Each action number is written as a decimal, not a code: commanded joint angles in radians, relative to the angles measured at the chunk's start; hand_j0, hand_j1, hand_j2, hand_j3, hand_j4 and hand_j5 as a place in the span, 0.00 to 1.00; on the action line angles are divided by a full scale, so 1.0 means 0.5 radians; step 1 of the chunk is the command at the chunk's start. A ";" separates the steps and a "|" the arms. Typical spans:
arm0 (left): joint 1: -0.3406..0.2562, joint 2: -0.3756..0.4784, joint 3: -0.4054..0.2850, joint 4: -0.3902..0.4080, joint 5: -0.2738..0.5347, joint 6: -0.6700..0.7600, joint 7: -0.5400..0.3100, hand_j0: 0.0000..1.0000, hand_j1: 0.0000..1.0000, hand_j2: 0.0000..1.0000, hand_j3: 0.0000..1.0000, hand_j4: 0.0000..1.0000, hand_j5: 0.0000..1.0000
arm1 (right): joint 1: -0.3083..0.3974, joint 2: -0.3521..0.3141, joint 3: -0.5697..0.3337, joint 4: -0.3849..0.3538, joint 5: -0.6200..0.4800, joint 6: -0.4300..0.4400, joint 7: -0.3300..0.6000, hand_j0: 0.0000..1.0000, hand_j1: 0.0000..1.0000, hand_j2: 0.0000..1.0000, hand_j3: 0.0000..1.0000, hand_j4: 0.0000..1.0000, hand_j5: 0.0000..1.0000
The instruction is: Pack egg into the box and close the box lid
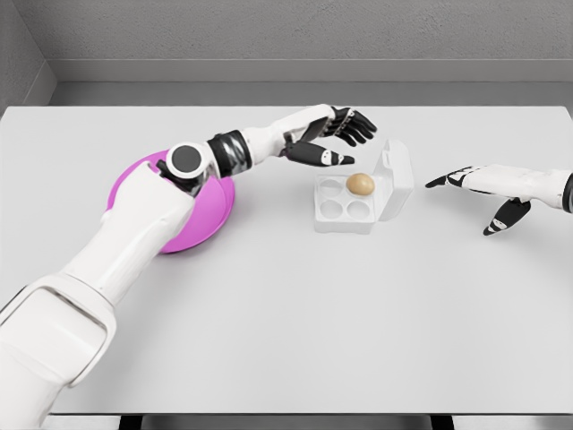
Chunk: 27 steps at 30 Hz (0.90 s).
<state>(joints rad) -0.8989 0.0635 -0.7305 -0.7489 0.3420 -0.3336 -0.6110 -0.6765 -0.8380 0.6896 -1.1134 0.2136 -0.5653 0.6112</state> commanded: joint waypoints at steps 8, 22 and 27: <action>0.074 1.361 -0.036 -1.245 -0.012 -0.555 0.000 1.00 1.00 1.00 1.00 1.00 1.00 | -0.028 -0.002 0.001 -0.111 -0.013 0.017 -0.001 1.00 1.00 1.00 1.00 1.00 1.00; 0.276 1.760 -0.008 -1.604 -0.030 -0.555 0.000 1.00 1.00 1.00 1.00 1.00 1.00 | -0.055 -0.002 0.023 -0.494 -0.019 0.109 -0.001 1.00 1.00 1.00 1.00 1.00 1.00; 0.294 1.781 -0.024 -1.607 -0.030 -0.555 0.000 1.00 1.00 1.00 1.00 1.00 1.00 | -0.095 0.065 0.136 -0.583 -0.022 0.183 -0.001 1.00 1.00 1.00 1.00 1.00 1.00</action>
<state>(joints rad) -0.7349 0.9454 -0.7385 -1.5503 0.3191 -0.6134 -0.6112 -0.7271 -0.8196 0.7340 -1.3814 0.2079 -0.4952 0.6112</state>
